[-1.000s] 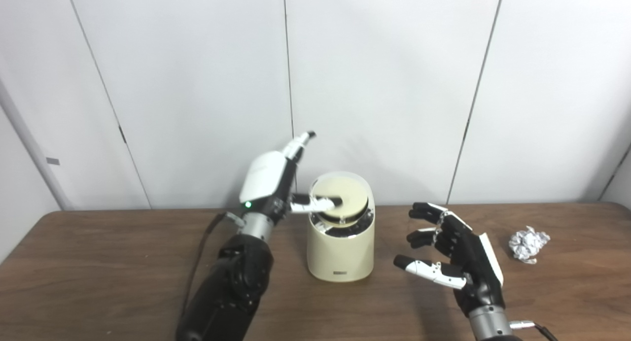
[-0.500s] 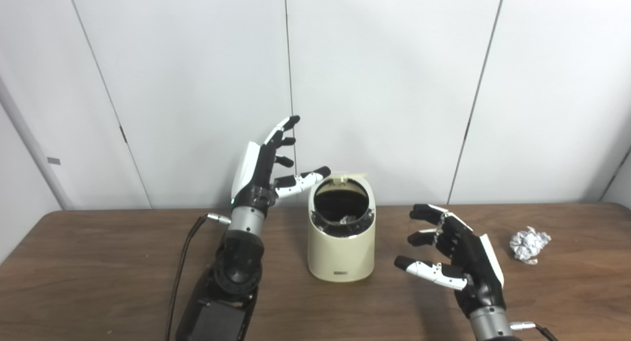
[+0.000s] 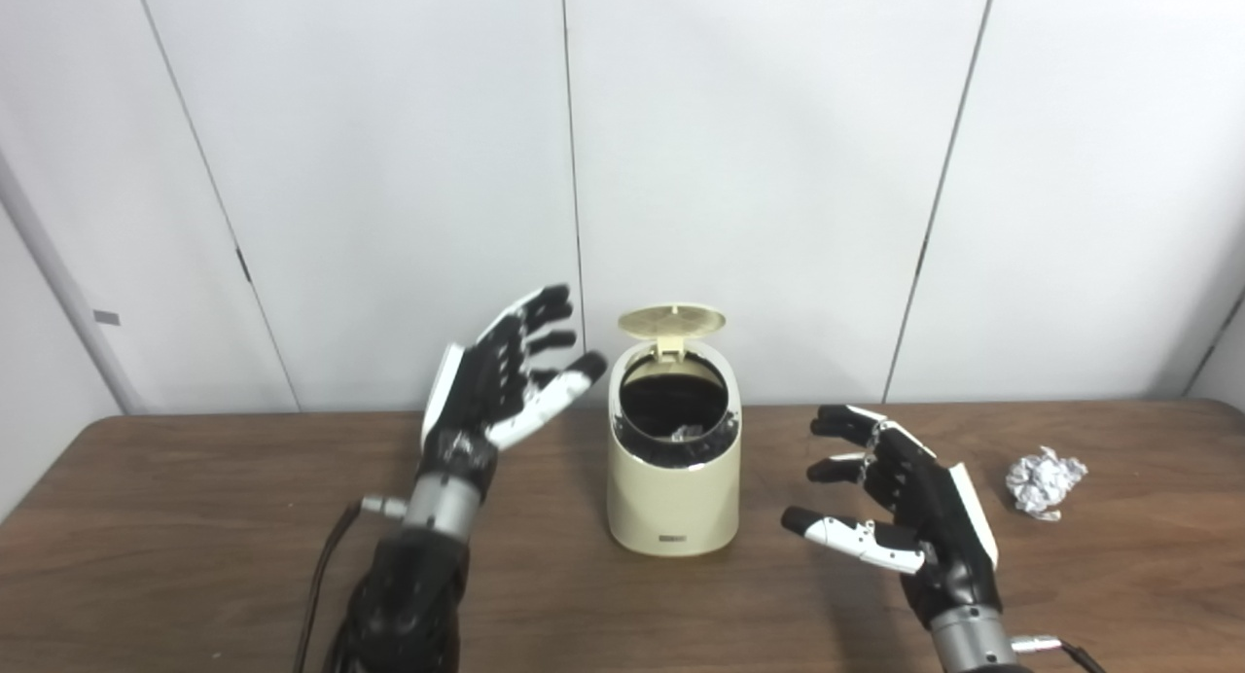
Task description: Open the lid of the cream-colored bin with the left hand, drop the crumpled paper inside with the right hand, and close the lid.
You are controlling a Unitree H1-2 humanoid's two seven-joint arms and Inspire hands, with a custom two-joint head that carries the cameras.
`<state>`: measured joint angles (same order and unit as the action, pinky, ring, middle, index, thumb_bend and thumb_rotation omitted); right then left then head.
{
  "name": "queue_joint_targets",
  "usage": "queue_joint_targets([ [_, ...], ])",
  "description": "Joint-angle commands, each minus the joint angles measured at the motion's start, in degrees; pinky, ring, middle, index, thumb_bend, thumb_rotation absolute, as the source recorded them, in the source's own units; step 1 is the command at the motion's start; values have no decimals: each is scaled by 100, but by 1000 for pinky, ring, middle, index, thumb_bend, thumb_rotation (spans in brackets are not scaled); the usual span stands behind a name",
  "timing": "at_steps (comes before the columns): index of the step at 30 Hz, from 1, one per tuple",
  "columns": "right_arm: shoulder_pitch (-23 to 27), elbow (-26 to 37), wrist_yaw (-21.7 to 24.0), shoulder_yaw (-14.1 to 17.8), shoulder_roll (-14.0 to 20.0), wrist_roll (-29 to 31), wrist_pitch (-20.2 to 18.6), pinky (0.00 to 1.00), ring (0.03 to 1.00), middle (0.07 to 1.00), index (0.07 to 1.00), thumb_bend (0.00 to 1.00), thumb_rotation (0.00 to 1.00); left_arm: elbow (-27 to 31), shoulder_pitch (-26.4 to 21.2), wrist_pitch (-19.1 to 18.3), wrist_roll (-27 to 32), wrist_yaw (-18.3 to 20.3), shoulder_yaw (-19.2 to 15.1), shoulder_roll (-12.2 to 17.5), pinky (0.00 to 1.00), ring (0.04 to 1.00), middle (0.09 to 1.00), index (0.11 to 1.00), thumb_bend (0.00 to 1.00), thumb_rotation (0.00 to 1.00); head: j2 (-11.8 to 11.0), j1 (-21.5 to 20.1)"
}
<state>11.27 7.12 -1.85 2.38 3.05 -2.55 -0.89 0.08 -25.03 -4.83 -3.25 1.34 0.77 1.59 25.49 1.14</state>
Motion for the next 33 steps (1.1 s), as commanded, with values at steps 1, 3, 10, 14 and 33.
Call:
queue_joint_targets([
  [1,128,118,32,12,28,49,117,588,540,710,685,727,20,216,-52,391,117,-9,-43,-7,632,791,847,889,837,502,12,5],
  [3,118,128,48,18,35,86,109,576,541,713,686,728,15,169,118,593,186,19,-56,4,665,813,862,898,843,527,22,10],
  [10,97,163,73,14,59,102,67,594,542,715,686,731,13,-49,507,1001,345,14,-122,2,790,877,893,907,860,519,43,14],
  [14,96,146,87,20,85,105,67,586,539,713,685,734,10,-219,627,1128,405,32,-129,-5,821,900,905,913,859,503,44,-35],
  [33,210,-17,209,58,386,99,176,577,538,718,704,739,64,-927,719,1441,386,138,6,22,777,847,877,932,724,265,-53,-287],
])
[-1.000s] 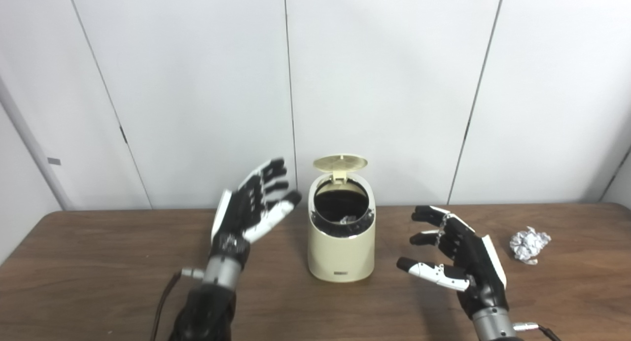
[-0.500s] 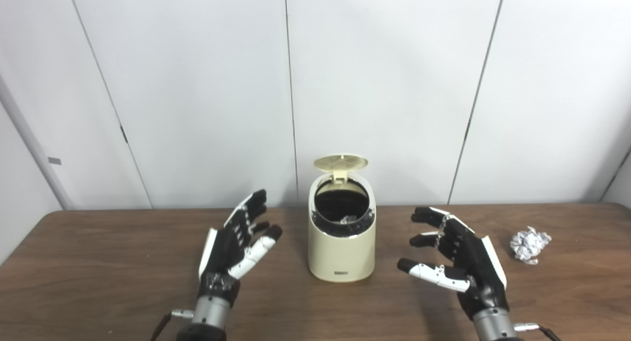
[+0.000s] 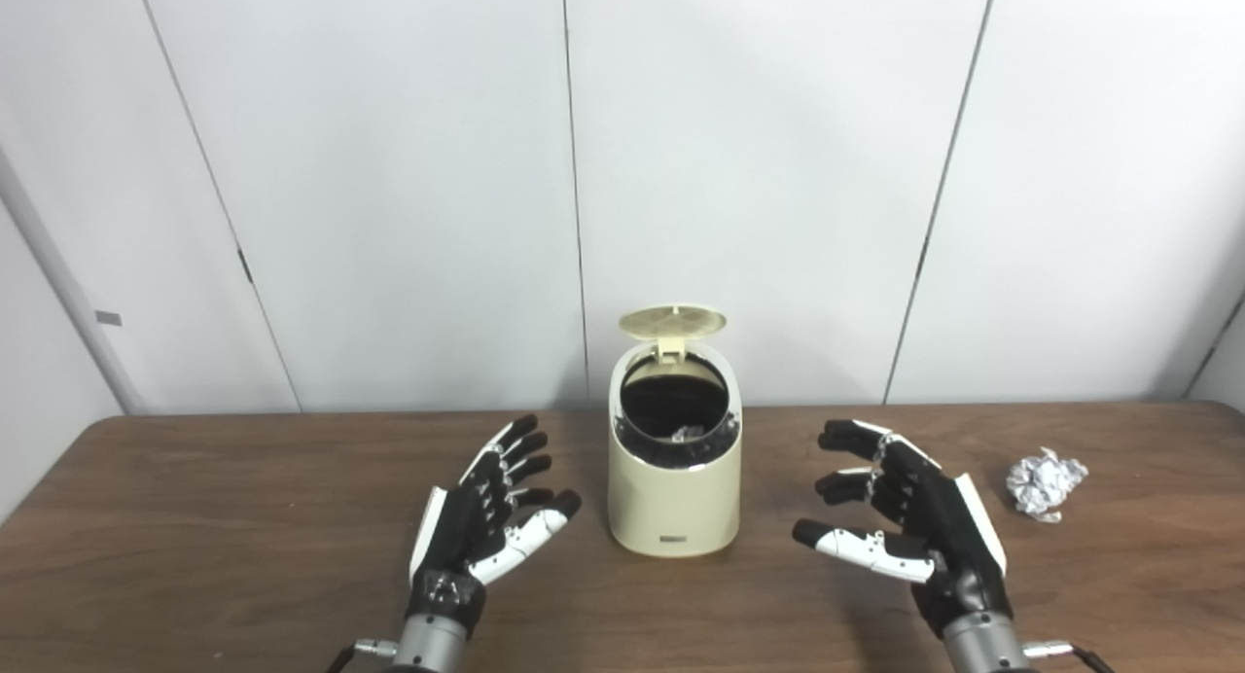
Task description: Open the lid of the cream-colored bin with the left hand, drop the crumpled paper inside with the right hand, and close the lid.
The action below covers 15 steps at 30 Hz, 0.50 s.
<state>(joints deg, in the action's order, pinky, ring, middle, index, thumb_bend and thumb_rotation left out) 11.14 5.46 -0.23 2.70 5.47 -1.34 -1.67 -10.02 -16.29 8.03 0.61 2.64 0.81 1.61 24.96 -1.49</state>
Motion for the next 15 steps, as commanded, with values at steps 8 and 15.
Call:
queue_joint_targets([
  [8,553,551,619,-157,1244,-703,-577,524,633,791,786,763,123,-51,-264,246,-96,-49,-1,0,767,845,878,923,738,285,-15,-284],
  [15,1078,401,1081,-265,2172,-1168,-1224,531,675,826,787,867,66,-73,-291,185,31,30,-38,25,790,851,890,930,714,264,-90,-648],
])
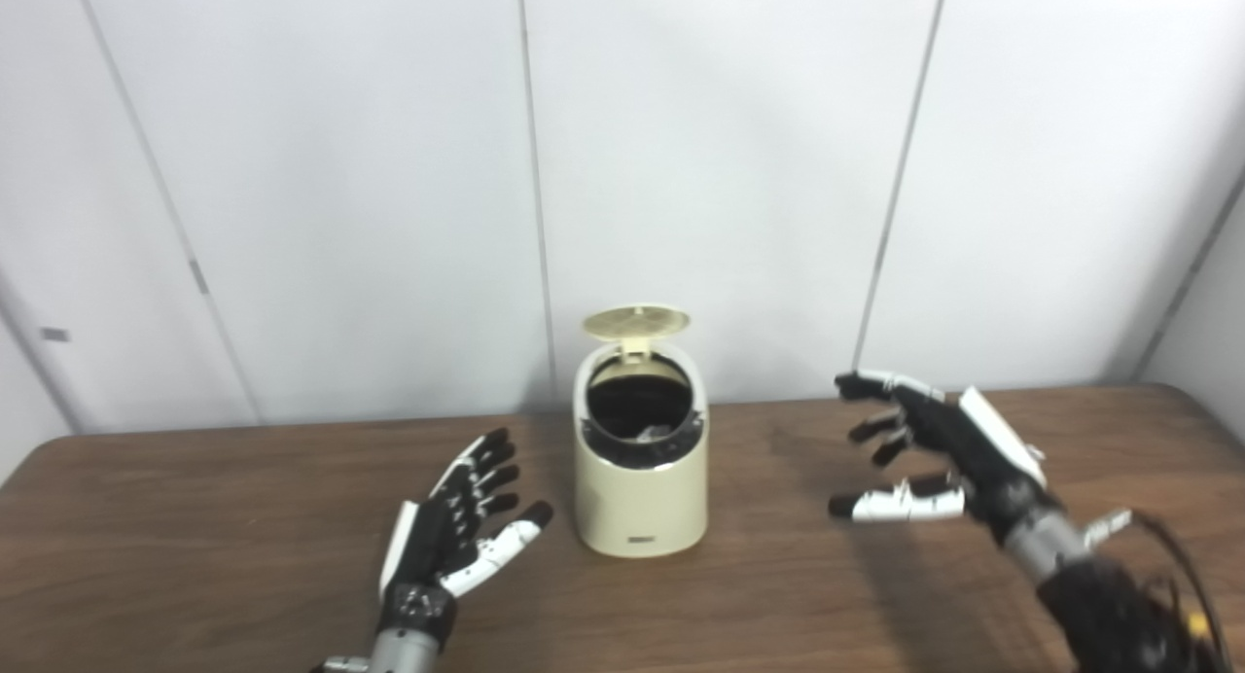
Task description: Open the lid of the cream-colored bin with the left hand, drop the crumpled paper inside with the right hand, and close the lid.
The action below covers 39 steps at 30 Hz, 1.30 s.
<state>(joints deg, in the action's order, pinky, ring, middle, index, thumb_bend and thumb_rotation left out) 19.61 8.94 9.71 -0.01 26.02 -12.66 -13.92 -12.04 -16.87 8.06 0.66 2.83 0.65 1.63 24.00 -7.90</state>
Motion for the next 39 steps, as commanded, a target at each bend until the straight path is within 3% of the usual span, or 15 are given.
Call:
queue_joint_targets([
  [1,271,21,114,-17,265,-163,16,543,681,832,791,862,63,135,-230,179,46,11,-35,27,794,855,889,930,716,266,8,-40],
  [9,431,27,311,30,857,-522,-40,560,736,873,795,832,40,152,-220,177,-74,-83,-62,59,786,844,880,920,745,298,6,-106],
  [12,547,36,363,-25,1017,-718,-156,525,696,857,786,837,5,146,-218,182,-21,-40,-72,73,770,848,885,922,737,295,6,-172],
  [18,915,-132,852,-433,1649,-1498,-297,500,700,828,799,840,15,128,-211,152,173,73,-127,99,769,857,897,923,712,260,-36,-434],
  [22,1191,-272,1286,-709,1933,-1945,-655,592,757,827,804,854,37,104,-209,182,166,107,-131,162,756,855,900,925,688,251,-68,-627],
  [24,1335,-365,1527,-846,2028,-2105,-800,648,804,848,811,840,27,92,-213,207,177,130,-128,193,752,854,899,929,676,245,-77,-697],
  [31,1630,-615,2291,-1131,2221,-2385,-1153,681,859,896,835,859,68,87,-220,188,160,111,-144,243,730,843,892,926,698,268,-95,-837],
  [39,1784,-1098,2400,-1260,2196,-2520,-882,695,885,912,833,897,137,212,-188,37,262,195,-167,250,770,868,903,925,688,251,-53,-883],
])
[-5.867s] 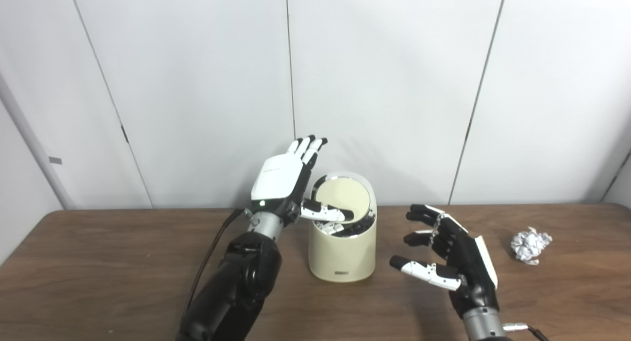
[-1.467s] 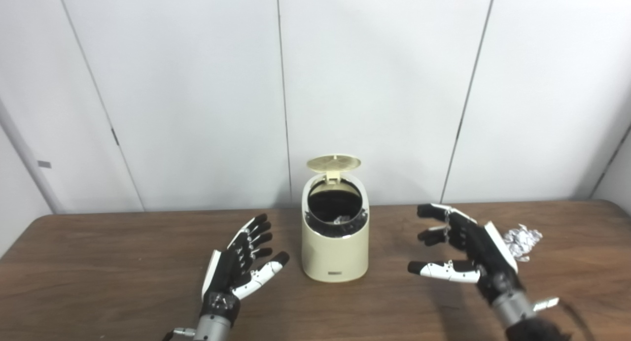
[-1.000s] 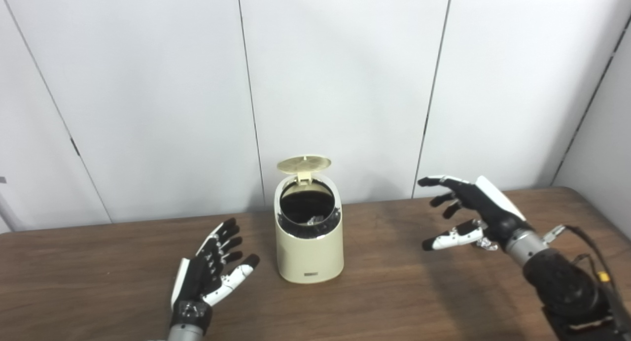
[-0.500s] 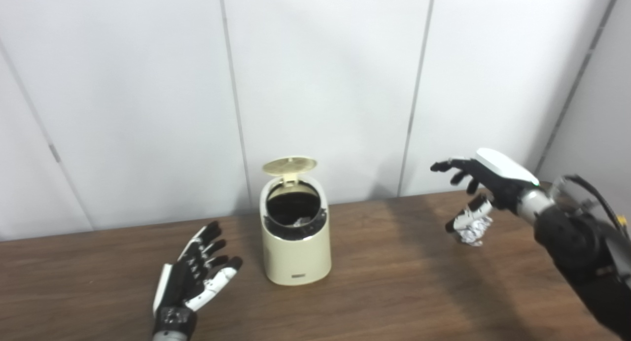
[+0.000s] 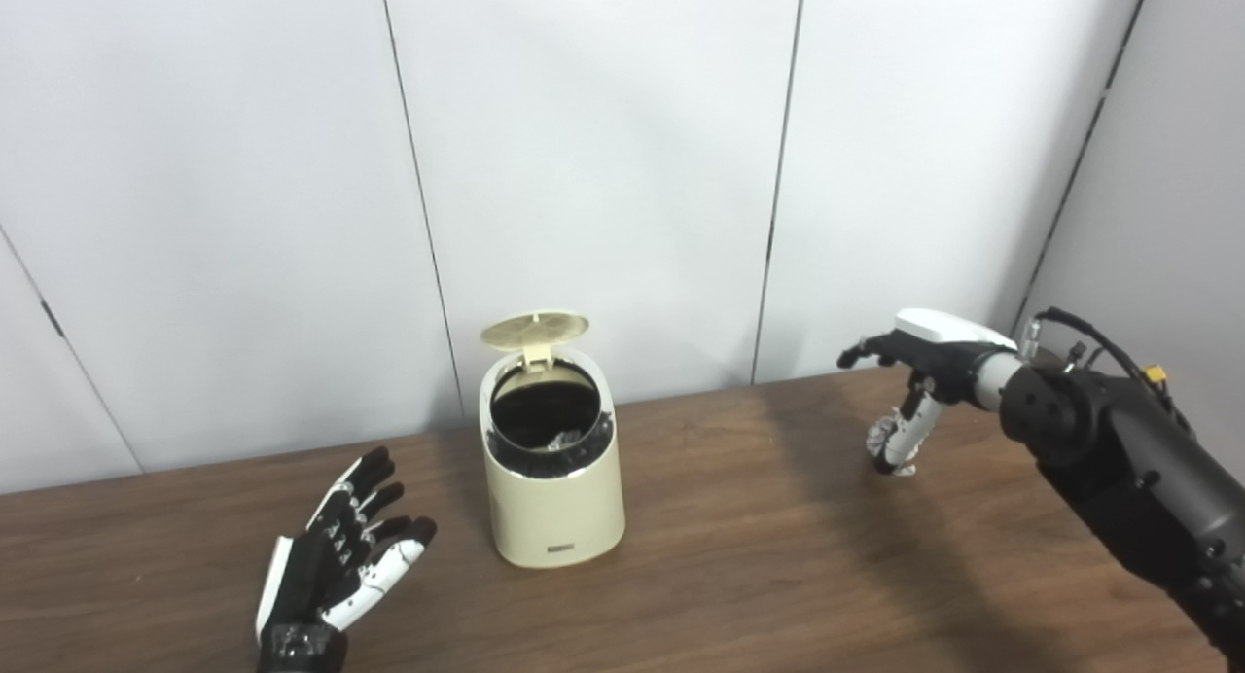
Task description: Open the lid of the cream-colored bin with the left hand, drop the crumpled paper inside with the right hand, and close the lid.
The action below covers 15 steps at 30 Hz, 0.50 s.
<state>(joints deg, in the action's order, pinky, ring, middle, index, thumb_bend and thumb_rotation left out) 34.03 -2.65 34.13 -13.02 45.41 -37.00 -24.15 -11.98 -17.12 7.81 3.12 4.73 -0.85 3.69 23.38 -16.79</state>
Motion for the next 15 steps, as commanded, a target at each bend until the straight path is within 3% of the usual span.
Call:
queue_joint_targets([
  [1,376,-2,-10,0,255,-123,148,692,884,914,834,899,144,203,-162,65,11,7,-18,48,772,868,903,924,691,252,10,5],
  [4,466,-153,65,-123,247,-226,111,703,892,922,843,904,167,174,-168,83,-18,2,-16,60,765,865,901,920,701,260,10,2],
  [10,533,-702,-360,-181,61,-321,444,717,878,907,821,914,120,197,-148,57,-33,-1,-22,59,766,863,898,896,695,245,23,28],
  [15,595,-971,-423,-267,-37,-402,472,769,920,934,823,907,120,196,-140,66,-80,-3,-15,69,759,854,893,889,696,250,29,16],
])
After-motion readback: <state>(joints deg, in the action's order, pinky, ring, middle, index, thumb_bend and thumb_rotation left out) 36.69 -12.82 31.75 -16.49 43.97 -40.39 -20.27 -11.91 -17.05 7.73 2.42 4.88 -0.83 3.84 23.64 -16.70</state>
